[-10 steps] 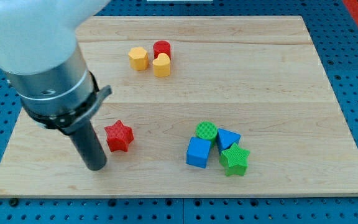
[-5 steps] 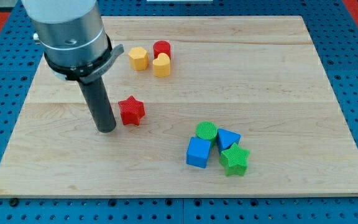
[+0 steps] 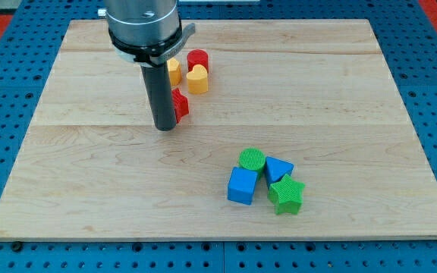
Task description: Slide the red star to the left of yellow heart
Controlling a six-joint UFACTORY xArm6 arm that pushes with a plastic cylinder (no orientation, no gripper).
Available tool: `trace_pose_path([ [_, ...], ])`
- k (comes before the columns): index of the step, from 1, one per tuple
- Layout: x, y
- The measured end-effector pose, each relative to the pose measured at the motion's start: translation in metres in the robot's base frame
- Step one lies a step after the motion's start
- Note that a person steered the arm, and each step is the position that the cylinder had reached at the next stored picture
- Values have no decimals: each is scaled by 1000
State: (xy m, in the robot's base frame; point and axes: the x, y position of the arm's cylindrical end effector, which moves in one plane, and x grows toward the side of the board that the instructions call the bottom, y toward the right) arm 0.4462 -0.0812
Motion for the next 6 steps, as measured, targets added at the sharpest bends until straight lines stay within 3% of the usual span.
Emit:
trace_pose_path([
  [6,-59,2],
])
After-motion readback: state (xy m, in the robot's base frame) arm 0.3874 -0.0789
